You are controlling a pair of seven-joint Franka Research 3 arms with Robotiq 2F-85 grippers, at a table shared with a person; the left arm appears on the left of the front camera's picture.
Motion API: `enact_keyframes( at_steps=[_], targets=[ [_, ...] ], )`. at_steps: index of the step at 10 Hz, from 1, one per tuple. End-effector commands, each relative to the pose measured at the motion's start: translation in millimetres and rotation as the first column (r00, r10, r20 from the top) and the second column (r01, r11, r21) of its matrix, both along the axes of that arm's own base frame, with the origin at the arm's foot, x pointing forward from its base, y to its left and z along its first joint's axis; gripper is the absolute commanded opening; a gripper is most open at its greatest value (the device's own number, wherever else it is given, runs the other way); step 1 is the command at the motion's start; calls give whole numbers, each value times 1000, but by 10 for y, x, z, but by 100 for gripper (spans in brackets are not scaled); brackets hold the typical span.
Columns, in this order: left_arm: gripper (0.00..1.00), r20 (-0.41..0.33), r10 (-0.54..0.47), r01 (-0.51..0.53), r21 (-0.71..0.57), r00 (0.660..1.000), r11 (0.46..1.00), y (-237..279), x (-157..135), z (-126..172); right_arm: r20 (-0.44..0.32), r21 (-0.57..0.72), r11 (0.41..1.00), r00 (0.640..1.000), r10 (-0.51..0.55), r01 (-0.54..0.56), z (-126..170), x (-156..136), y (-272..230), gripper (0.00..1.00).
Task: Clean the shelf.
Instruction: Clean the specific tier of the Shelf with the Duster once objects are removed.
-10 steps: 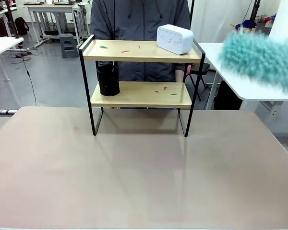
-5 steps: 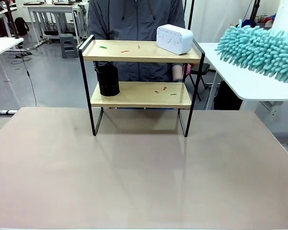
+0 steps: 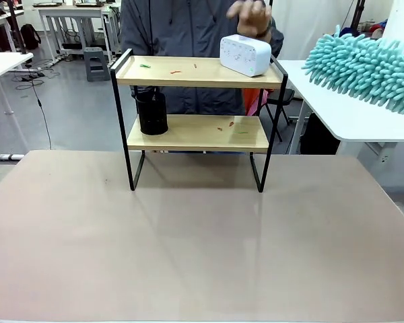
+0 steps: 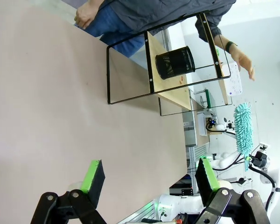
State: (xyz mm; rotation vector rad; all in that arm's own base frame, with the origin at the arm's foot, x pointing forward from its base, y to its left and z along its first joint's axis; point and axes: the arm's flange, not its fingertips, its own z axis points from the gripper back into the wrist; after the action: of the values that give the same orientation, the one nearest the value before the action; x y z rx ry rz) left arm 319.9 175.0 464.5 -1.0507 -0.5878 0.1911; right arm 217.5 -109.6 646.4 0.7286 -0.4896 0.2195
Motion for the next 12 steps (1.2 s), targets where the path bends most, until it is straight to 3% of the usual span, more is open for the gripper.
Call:
enact_keyframes(
  at_steps=[1,8,9,11,12],
  targets=[
    [100,29,-4,4,-4,1000,1000,-15,14,2,0,12,1000,1000,-13,13,38,-5,30,0],
    [100,29,-4,4,-4,1000,1000,-15,14,2,0,12,1000,1000,-13,13,38,-5,30,0],
    [100,29,-4,4,-4,1000,1000,-15,14,2,0,0,1000,1000,0,0,0,0,0,12],
    [100,29,-4,4,-4,1000,1000,-15,14,2,99,-122,986,990,-103,115,629,48,275,12],
    [100,29,-4,4,-4,1000,1000,-15,14,2,162,-222,968,984,-80,115,1006,206,643,12]
  ],
)
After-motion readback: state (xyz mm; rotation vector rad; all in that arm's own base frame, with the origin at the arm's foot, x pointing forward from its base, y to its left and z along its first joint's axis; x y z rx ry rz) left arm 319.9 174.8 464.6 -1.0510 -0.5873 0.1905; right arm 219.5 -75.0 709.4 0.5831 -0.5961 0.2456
